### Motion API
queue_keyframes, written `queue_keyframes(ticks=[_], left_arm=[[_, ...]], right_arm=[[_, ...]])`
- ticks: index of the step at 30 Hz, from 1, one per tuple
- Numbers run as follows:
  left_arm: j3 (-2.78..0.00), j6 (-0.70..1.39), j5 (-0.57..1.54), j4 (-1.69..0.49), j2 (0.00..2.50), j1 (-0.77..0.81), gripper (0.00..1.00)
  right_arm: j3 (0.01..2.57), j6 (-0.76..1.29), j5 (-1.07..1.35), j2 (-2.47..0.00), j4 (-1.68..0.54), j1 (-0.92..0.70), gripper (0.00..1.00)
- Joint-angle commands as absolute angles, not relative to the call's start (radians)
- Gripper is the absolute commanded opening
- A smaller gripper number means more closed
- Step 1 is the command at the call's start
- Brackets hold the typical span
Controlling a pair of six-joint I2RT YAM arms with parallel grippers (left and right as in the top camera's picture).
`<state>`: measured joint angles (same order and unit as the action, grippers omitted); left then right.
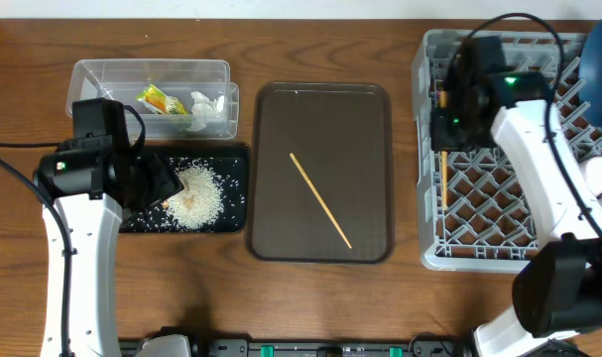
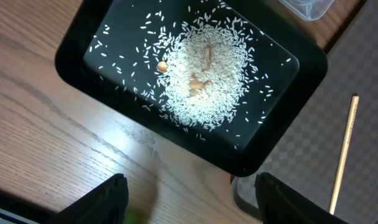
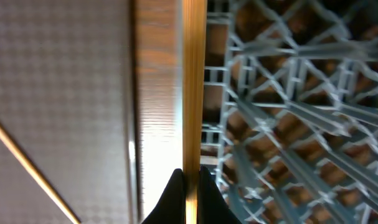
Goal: Sort waste into correct bins and load items into the dishwasher rack
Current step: 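Carry the chopstick with the right gripper and insert it upright in the rack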
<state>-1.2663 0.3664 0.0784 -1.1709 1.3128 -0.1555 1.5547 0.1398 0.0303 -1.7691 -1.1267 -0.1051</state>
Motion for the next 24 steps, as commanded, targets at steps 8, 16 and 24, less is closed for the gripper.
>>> queue_keyframes(ticks=[8, 16, 24], left_arm=[[-1.264, 0.372, 0.07, -1.174, 1.313, -0.159, 0.68], [-1.264, 0.372, 0.07, -1.174, 1.313, -0.159, 0.68], [-1.264, 0.372, 0.07, -1.174, 1.313, -0.159, 0.68]], right_arm=[[1.519, 0.096, 0.018, -1.775, -1.102, -0.079, 0.01], [1.392, 0.102, 0.007, -1.776, -0.984, -0.079, 0.01], [1.354, 0.104, 0.007, -1.777, -0.923, -0.079, 0.04]])
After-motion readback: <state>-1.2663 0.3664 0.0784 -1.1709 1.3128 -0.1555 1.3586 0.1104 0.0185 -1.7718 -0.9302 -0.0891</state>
